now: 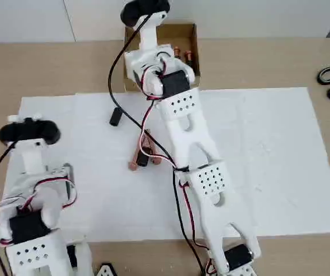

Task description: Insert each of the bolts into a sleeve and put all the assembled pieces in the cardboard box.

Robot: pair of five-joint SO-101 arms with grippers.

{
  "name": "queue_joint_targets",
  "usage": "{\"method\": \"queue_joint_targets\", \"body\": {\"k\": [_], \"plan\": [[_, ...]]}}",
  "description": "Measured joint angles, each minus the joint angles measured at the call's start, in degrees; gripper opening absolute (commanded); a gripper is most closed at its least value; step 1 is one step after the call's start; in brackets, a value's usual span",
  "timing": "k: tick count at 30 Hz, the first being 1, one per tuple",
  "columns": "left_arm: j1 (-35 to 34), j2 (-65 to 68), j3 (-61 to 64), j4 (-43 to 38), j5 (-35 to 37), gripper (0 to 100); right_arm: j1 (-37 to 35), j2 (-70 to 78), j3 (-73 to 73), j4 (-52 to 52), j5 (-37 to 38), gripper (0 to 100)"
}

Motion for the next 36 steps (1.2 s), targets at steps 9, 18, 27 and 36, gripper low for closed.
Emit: {"method": "queue_joint_targets", "body": {"k": [9,18,27,36], "plan": [[-13.01,0.0,0.0,1.85,-0.97,14,-3.43,4.13,0.09,0.0,-5.45,11.8],[-13.63,0.0,0.0,2.81,-2.73,14,-4.48,7.03,0.09,5.98,-6.59,11.8],[-13.63,0.0,0.0,2.81,-2.73,14,-5.1,7.21,0.09,8.62,-20.92,11.8],[-13.63,0.0,0.0,2.81,-2.81,14,-5.89,9.67,0.09,8.62,-27.52,12.2]]}}
